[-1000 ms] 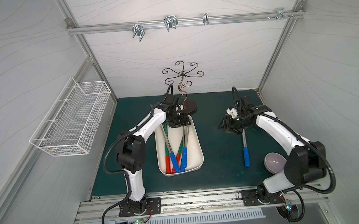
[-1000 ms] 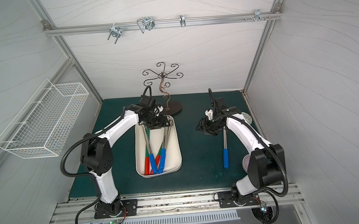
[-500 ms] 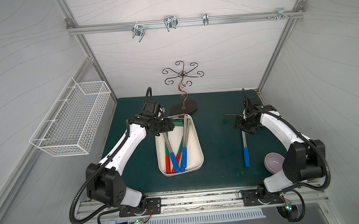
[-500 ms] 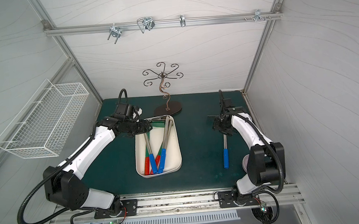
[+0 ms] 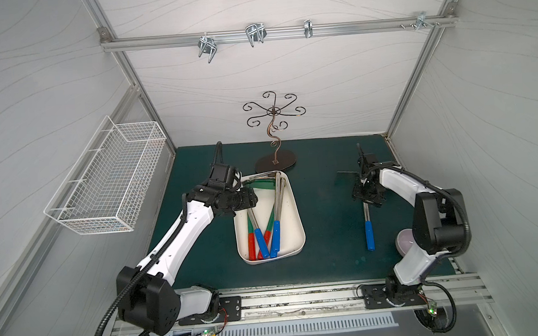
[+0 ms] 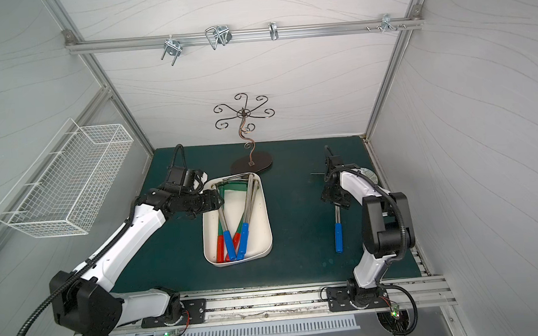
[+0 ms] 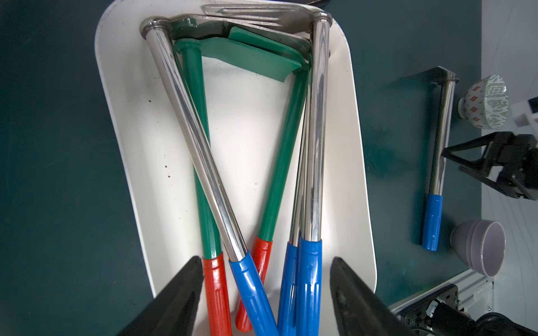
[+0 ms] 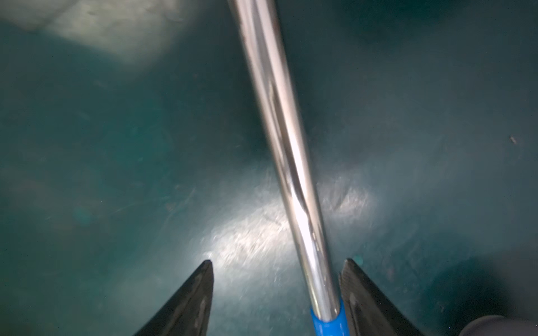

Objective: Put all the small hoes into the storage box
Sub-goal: Pick up the hoe from the center of the board.

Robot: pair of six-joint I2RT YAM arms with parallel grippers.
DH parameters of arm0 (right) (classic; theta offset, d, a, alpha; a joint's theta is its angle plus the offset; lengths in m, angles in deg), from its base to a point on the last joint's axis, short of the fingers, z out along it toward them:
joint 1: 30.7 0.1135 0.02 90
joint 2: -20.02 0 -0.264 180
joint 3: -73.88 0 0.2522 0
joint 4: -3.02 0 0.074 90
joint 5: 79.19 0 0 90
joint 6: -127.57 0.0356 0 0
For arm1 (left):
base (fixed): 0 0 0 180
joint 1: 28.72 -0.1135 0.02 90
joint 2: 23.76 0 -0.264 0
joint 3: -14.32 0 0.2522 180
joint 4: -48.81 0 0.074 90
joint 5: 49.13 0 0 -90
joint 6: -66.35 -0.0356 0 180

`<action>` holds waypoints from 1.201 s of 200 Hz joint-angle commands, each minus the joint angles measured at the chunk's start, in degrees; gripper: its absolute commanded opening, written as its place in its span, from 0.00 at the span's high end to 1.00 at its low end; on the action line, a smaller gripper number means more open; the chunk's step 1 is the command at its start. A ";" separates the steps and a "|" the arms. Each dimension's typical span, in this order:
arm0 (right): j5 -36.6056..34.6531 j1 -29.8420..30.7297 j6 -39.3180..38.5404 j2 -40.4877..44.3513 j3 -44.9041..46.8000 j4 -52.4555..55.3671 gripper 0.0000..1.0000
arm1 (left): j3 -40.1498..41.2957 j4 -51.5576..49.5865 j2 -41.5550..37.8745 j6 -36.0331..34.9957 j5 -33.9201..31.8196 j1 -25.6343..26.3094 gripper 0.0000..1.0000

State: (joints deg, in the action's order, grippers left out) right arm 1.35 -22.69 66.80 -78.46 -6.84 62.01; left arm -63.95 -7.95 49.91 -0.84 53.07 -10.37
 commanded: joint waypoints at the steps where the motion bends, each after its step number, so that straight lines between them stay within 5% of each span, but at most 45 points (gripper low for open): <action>1: -3.21 0.05 -0.18 -3.03 -0.54 -0.73 0.30 | 0.31 1.21 -2.98 0.75 -1.24 -0.32 0.29; 47: 0.51 0.30 -3.45 -10.33 -2.54 -0.10 0.43 | 0.98 -0.01 -6.58 0.44 -1.44 -0.33 0.29; 127: 3.82 7.02 -5.51 -5.62 -3.34 0.95 0.91 | 0.02 -2.27 -9.29 0.22 -3.23 -0.59 0.29; 165: 9.86 10.27 -5.11 1.77 -5.12 3.06 1.00 | -0.26 -2.11 -9.46 0.55 -3.00 -0.59 0.29; 240: 31.30 11.45 2.32 18.47 -0.06 2.25 1.00 | 3.63 8.64 -8.68 5.15 6.28 -0.59 0.28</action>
State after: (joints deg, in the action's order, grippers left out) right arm 21.02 -11.52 65.58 -65.41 -9.18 65.53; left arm -61.64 -6.40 41.23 1.32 54.49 -10.72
